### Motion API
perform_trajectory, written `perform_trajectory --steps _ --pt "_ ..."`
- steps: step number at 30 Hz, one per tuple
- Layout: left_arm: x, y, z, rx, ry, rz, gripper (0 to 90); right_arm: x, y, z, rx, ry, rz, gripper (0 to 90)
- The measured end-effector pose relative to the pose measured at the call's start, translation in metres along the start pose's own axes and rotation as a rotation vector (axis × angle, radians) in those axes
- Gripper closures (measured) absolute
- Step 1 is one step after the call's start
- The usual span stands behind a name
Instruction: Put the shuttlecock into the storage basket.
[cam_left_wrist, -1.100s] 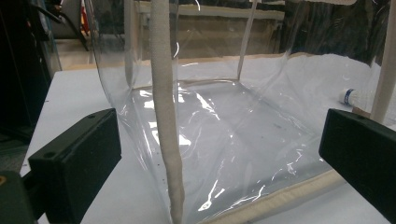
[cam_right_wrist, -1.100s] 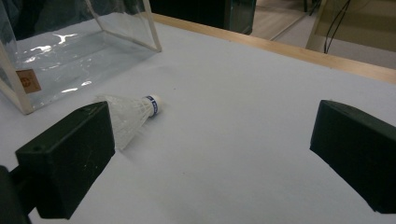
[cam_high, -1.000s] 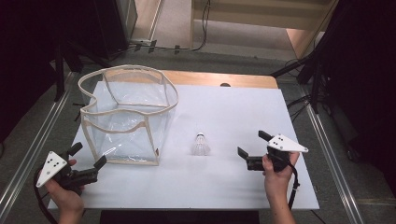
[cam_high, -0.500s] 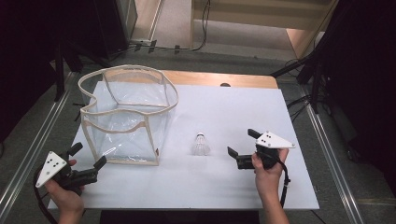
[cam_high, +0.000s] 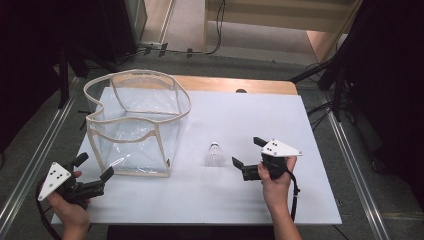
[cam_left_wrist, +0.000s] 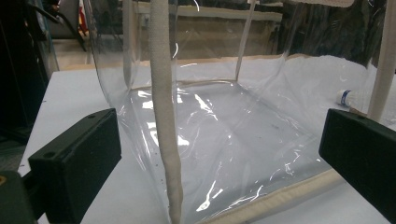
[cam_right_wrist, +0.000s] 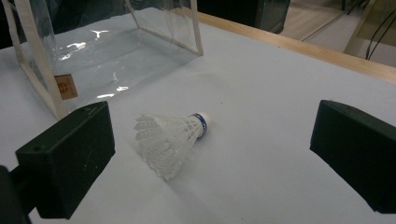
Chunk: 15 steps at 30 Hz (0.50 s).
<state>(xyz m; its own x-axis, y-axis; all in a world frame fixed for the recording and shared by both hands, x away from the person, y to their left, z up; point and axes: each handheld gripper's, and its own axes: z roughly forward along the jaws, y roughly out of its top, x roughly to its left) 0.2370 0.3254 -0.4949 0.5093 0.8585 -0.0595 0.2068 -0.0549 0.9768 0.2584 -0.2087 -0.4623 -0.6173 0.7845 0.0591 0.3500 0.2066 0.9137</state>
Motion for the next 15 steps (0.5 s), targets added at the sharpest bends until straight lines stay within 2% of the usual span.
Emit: perform_trajectory --steps 10,12,15 --pt "0.001 0.0 -0.001 -0.004 -0.002 -0.005 0.0 0.013 0.003 0.015 0.015 0.006 0.008 0.0" --pt "0.001 0.0 -0.001 -0.003 -0.001 -0.006 0.0 0.017 0.003 0.018 0.013 0.001 0.004 4.8" --pt "0.001 0.0 -0.001 -0.005 -0.003 -0.007 0.0 0.021 0.004 0.023 0.028 -0.001 0.006 4.8"
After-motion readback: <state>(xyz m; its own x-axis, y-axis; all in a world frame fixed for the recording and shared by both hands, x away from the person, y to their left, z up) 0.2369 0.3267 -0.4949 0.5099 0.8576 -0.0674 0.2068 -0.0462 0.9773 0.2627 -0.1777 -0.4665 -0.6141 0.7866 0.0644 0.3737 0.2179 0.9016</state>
